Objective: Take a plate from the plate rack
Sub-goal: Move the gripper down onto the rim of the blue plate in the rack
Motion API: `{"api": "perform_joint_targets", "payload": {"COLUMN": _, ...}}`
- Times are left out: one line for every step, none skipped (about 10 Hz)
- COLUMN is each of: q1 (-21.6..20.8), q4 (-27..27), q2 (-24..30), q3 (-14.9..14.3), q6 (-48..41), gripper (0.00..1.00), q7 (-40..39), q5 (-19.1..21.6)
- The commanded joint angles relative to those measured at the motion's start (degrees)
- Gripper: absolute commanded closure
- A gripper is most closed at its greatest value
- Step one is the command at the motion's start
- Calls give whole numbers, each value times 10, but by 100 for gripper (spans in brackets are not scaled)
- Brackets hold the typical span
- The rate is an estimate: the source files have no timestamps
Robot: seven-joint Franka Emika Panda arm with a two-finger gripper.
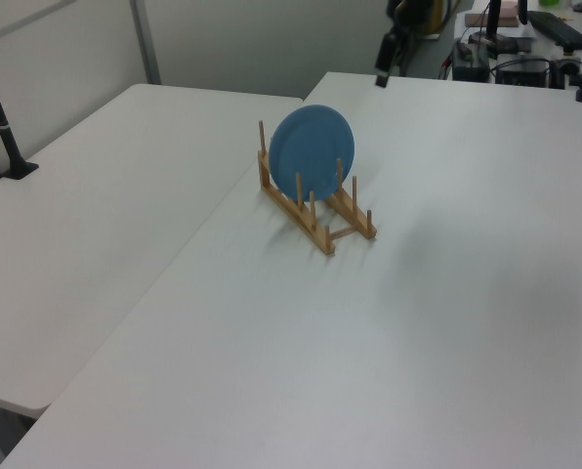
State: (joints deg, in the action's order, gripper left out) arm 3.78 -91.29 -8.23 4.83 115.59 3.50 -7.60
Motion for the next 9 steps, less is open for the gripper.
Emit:
{"api": "perform_joint_targets", "payload": {"q1": -21, "q4": 23, "q2": -74, "q3": 0, "q6": 97, "gripper": 9, "q7": 2, "q5": -86}}
{"api": "perform_joint_targets", "payload": {"q1": -23, "q4": 27, "q2": -90, "q3": 0, "q6": 118, "gripper": 19, "q7": 11, "q5": -108}}
{"api": "perform_joint_targets", "payload": {"q1": -34, "q4": 29, "q2": -106, "q3": 0, "q6": 140, "gripper": 38, "q7": 30, "q5": -143}}
{"api": "perform_joint_targets", "payload": {"q1": -34, "q4": 30, "q2": -119, "q3": -1, "q6": 168, "gripper": 53, "q7": 60, "q5": -180}}
{"api": "perform_joint_targets", "payload": {"q1": -34, "q4": 30, "q2": -127, "q3": -3, "q6": 186, "gripper": 60, "q7": 81, "q5": -209}}
{"api": "perform_joint_targets", "payload": {"q1": -34, "q4": 30, "q2": -134, "q3": -3, "q6": 190, "gripper": 67, "q7": 84, "q5": -218}}
{"api": "perform_joint_targets", "payload": {"q1": -33, "q4": 30, "q2": -135, "q3": -3, "q6": 191, "gripper": 80, "q7": 84, "q5": -218}}
{"api": "perform_joint_targets", "payload": {"q1": -33, "q4": 30, "q2": -135, "q3": -4, "q6": 191, "gripper": 86, "q7": 84, "q5": -218}}
{"api": "perform_joint_targets", "payload": {"q1": -33, "q4": 30, "q2": -133, "q3": -4, "q6": 190, "gripper": 87, "q7": 84, "q5": -218}}
